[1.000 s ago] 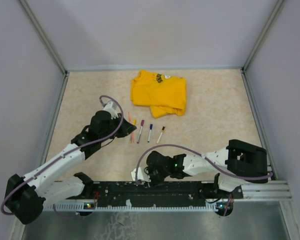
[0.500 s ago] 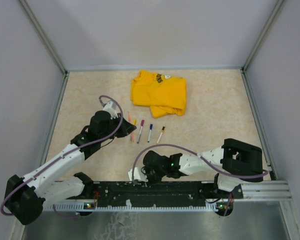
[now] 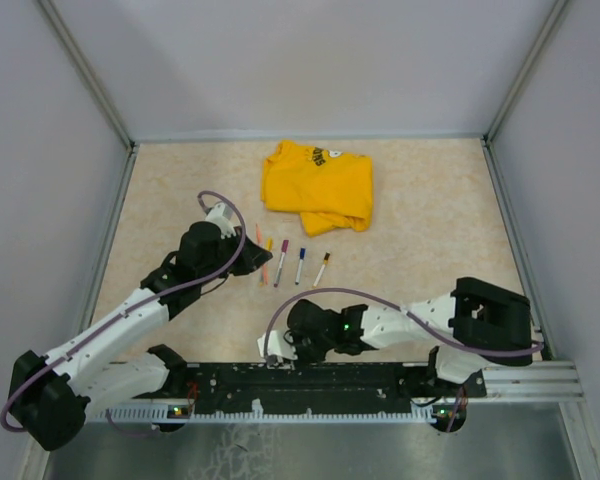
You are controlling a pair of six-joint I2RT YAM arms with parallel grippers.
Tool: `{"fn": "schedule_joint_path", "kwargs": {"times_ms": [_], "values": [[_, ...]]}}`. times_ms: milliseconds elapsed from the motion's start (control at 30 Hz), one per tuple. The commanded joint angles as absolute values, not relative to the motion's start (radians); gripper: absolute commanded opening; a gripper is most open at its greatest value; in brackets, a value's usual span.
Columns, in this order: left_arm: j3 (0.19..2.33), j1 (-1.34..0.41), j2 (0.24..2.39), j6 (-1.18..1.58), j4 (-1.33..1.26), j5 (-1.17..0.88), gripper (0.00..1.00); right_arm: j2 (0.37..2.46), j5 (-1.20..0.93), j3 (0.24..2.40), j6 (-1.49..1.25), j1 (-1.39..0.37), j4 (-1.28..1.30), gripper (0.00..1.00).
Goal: Insert the pens into the pen caps
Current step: Move the pen cap to the center of the board.
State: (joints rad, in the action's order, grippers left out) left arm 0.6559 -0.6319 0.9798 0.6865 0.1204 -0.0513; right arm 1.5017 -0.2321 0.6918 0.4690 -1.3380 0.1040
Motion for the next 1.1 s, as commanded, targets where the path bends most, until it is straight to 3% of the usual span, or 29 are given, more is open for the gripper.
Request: {"fn": "schedule_joint_path", "kwargs": {"times_ms": [0,233,500,833,1067], "values": [[0.689,-0.626,0.974,0.668,0.129,-0.037,0.0,1.392,-0.158,0.662,0.496,-1.29,0.111,0.06],[0.691,-0.625,0.966,0.663,0.138,-0.031,0.0,1.334,-0.182,0.629,0.568,-1.173,0.108,0.07],[0.704,-0.625,0.948,0.655,0.166,-0.015,0.0,1.434,-0.261,0.692,0.618,-1.07,0.128,0.1],[0.7,-0.625,0.927,0.648,0.184,-0.008,0.0,1.45,-0.297,0.72,0.549,-1.045,0.14,0.31],[0.69,-0.627,0.92,0.651,0.181,-0.004,0.0,1.296,-0.224,0.661,0.392,-1.043,0.037,0.34]]}}
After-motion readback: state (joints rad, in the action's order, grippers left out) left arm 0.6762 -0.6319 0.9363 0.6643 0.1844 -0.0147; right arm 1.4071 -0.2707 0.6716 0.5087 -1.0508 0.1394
